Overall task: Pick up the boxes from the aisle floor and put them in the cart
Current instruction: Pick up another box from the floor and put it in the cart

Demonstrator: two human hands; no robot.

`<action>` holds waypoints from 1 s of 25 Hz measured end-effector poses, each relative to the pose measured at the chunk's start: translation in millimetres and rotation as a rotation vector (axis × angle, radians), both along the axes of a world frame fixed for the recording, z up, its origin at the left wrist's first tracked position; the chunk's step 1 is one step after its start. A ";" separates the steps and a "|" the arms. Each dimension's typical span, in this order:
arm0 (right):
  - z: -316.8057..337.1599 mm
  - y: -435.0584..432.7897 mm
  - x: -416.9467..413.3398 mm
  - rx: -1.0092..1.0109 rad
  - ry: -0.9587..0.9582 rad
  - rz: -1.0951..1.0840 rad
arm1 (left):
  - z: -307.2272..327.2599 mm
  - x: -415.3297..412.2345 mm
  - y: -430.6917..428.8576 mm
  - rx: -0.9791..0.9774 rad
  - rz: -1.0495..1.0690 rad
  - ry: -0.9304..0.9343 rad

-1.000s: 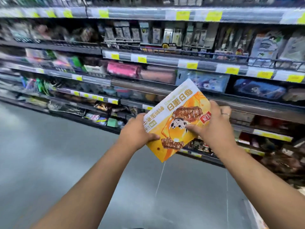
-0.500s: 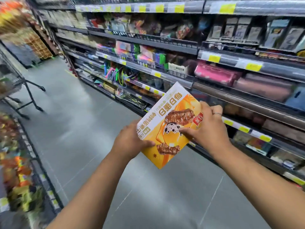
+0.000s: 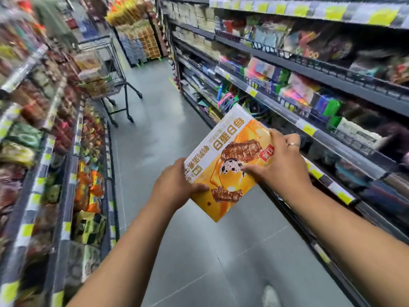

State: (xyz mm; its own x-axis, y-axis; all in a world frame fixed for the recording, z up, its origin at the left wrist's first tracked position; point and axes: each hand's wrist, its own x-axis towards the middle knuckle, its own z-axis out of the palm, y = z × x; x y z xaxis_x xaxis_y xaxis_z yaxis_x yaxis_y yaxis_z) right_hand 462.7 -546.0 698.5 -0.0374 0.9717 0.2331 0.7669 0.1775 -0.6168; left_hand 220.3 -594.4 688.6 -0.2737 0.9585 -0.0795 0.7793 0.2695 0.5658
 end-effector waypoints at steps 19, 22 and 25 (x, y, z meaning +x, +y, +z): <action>2.4 321.8 -388.1 -0.072 0.125 0.481 | -17.3 -353.9 232.2 0.190 0.664 -0.502; 2.9 363.6 -448.0 -0.141 0.195 0.466 | -11.7 -417.9 275.6 0.216 0.665 -0.524; -1.3 412.5 -507.0 -0.179 0.219 0.491 | -9.8 -472.1 323.1 0.243 0.642 -0.565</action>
State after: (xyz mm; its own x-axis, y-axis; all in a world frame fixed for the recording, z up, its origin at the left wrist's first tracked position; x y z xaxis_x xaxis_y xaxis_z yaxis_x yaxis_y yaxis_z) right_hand -44.2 -133.5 697.2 -0.4639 0.8777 0.1198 0.4713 0.3591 -0.8056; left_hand -251.8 -271.3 678.8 -0.7456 0.6416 -0.1803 0.1058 0.3811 0.9185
